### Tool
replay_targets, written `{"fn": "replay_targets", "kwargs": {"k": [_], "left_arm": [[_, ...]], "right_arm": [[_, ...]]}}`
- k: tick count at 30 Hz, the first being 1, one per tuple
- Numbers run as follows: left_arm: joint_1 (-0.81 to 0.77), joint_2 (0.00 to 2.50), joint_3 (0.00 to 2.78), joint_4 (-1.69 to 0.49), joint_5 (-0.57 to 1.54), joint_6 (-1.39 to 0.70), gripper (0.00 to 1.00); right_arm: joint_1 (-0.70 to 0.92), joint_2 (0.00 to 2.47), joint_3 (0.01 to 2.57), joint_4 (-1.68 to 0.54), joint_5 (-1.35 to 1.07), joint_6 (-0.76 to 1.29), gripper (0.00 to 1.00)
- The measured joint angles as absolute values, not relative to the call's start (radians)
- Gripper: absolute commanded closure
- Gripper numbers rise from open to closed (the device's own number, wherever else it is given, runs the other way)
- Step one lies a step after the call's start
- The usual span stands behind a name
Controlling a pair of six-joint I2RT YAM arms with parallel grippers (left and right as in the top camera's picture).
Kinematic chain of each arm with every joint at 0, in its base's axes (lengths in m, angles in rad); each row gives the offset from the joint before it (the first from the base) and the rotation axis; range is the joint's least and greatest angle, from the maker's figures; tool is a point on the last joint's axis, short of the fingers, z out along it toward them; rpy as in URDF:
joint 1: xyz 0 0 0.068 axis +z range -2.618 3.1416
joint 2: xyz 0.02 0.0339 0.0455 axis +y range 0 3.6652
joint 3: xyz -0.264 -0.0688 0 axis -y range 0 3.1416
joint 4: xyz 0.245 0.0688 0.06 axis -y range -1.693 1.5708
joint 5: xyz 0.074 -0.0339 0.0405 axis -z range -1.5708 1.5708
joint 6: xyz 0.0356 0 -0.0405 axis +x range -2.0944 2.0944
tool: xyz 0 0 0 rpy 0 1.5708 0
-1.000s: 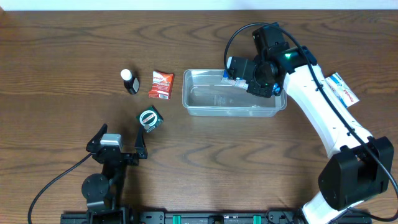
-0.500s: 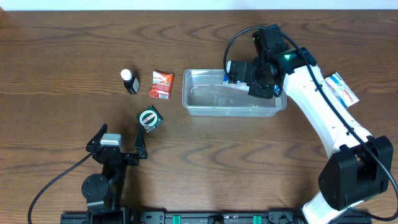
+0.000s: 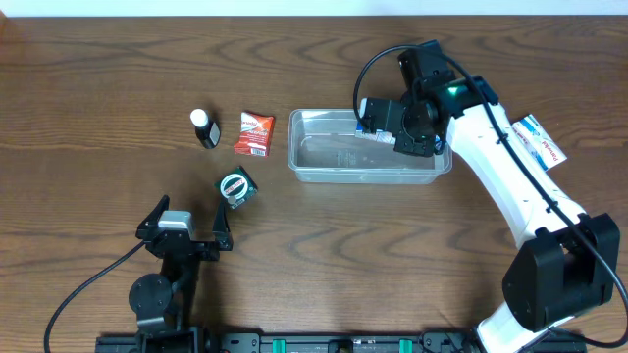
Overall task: Pack container
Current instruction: 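Lift the blue box with right gripper and carry it over the container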
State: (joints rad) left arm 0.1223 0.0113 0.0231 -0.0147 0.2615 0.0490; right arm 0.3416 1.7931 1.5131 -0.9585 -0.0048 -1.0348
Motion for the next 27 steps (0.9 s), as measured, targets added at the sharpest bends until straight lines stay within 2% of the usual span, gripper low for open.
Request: {"fn": "replay_targets", "kwargs": {"k": [12,27], "left_arm": [[0.122,0.011,0.023,-0.015,0.262,0.049,0.02],[0.122,0.011,0.023,-0.014,0.262,0.049,0.02]], "right_arm": [[0.340,1.837,1.475,-0.870,-0.002,-1.038,0.97],[0.340,1.838,1.472,-0.860,-0.003,-1.038,0.98]]}}
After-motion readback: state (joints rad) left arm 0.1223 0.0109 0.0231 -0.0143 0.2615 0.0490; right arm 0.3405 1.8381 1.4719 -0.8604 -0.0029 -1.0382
